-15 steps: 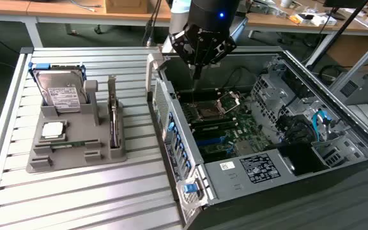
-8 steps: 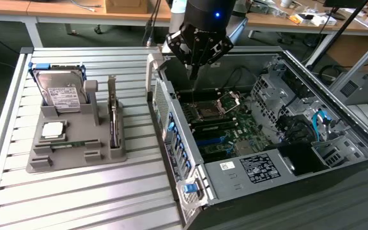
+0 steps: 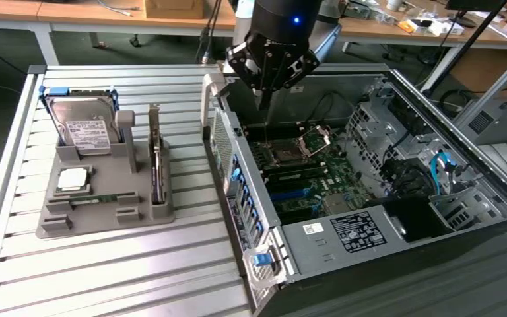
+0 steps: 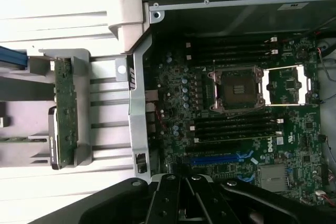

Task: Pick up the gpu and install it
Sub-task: 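Reach for the gpu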

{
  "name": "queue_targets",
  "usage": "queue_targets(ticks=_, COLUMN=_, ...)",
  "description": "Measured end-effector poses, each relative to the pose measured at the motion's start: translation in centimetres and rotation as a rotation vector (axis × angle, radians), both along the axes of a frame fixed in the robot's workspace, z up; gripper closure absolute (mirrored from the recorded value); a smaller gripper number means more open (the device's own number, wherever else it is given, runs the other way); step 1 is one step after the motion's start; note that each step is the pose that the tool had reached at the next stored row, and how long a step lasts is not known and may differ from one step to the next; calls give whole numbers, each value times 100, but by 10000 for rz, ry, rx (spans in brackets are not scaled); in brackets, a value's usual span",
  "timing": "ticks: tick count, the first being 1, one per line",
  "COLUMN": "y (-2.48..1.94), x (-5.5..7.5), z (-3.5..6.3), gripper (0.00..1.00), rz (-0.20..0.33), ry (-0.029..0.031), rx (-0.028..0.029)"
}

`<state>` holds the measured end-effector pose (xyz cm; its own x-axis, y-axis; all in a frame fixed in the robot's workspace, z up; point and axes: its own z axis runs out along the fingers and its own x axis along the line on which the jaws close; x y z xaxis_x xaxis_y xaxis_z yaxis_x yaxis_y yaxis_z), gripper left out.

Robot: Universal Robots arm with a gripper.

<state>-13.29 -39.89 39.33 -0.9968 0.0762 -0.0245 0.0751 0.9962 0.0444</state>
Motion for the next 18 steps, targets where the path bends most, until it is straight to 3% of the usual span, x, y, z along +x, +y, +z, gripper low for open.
queue_targets(ticks=18, y=0, x=-82, z=0, gripper=89, rz=0, ry=0, rx=0)
